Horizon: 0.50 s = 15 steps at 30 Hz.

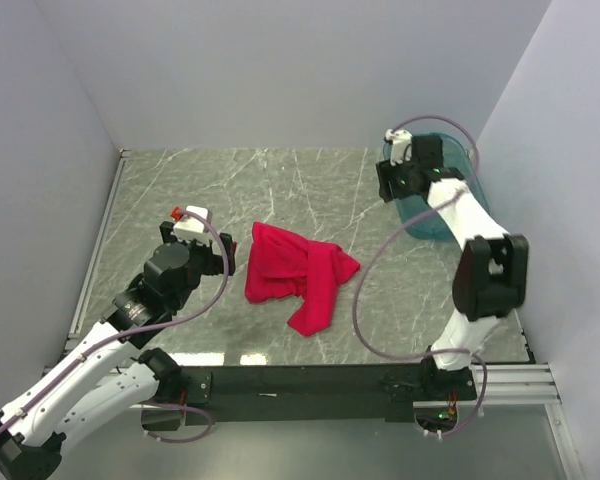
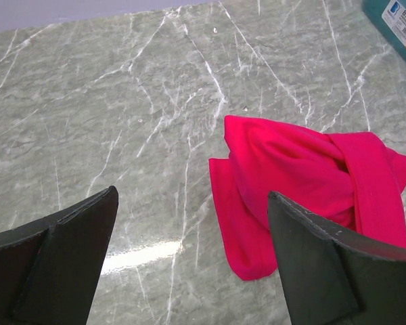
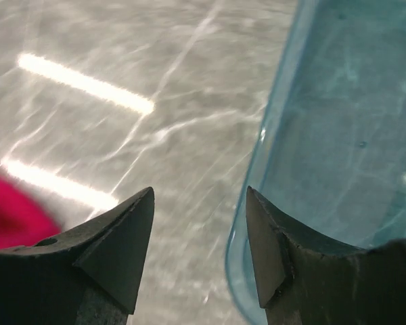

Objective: Fold and stack the t-shirts
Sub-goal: Flatten the tshirt out

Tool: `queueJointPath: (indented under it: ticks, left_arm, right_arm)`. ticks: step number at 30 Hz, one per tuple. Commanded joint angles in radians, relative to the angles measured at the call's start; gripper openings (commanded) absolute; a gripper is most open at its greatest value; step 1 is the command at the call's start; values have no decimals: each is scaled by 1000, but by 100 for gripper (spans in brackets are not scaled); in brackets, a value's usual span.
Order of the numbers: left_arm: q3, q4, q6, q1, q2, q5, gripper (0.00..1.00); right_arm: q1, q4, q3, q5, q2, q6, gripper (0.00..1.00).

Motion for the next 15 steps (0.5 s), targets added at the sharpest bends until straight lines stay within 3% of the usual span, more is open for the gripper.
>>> queueJointPath:
  ticks: [1, 4, 10, 15]
  left_arm:
    - [2, 29, -15, 4, -13, 2, 97]
    - [2, 29, -13, 4, -12, 3, 97]
    - [3, 29, -13, 4, 4, 16, 97]
    - [5, 28, -15, 4, 8, 19, 97]
  right_arm:
    - [25, -54, 148, 228, 123, 101, 63]
    - [32, -36, 185, 328, 188, 99, 63]
    - [29, -37, 194, 376, 258, 92, 62]
    - [14, -19, 207, 470, 282, 124, 48]
